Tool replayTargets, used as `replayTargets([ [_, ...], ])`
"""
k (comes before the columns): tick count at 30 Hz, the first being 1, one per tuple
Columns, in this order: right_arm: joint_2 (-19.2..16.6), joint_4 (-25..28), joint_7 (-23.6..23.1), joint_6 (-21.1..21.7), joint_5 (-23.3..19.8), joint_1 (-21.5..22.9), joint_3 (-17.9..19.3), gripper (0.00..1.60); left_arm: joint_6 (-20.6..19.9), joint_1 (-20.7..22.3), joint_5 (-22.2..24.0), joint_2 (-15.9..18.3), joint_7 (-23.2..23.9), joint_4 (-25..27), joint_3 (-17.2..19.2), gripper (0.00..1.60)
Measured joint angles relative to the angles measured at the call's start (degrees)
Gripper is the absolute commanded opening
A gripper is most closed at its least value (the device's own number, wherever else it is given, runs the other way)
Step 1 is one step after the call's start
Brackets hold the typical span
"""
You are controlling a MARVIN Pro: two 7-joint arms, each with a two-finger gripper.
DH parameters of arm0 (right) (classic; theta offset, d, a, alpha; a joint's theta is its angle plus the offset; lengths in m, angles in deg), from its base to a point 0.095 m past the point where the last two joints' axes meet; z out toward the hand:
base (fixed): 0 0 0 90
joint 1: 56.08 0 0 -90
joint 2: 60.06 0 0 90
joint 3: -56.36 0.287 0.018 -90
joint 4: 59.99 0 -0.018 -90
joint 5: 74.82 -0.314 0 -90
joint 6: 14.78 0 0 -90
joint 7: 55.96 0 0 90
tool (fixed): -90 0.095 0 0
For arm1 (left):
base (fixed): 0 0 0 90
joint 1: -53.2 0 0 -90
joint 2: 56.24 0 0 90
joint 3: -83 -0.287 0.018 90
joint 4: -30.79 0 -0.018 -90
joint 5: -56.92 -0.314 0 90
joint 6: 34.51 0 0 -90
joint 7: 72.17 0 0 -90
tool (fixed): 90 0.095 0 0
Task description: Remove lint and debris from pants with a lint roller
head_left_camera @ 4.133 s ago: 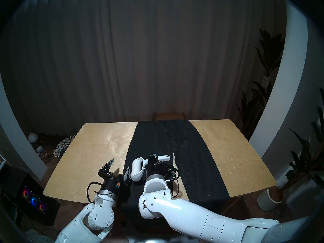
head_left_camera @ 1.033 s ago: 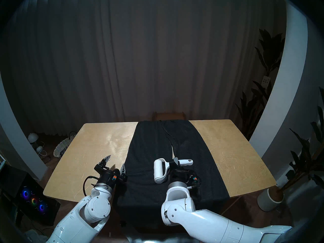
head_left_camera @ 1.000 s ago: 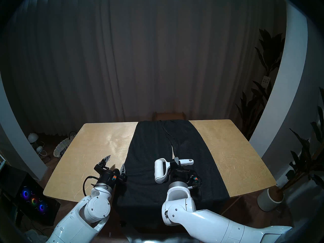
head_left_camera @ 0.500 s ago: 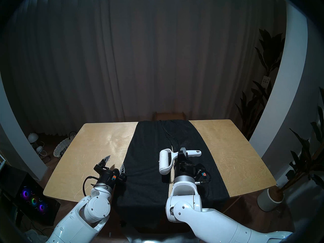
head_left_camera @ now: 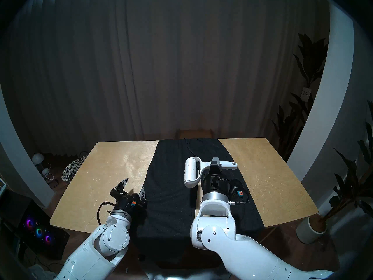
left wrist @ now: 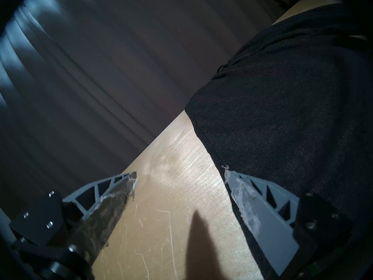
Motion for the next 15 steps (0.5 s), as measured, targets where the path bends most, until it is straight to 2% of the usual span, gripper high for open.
replayTargets([
  [3,0.7,0.2,0.2,0.0,0.4,0.8,-0.3,0.00,-0.1,0.1,-0.2,-0.1,0.0,0.0,-0.1,1.60],
  [6,1.1,1.1,0.4,0.0,1.8,0.5,1.3,0.00,-0.2,0.3,-0.3,-0.1,0.1,-0.1,-0.2,1.60],
  [15,0.8,4.5,1.8,0.0,5.0,-4.8,9.8,0.00,-0.4,1.0,-1.2,-0.2,0.1,-0.5,-0.8,1.60],
])
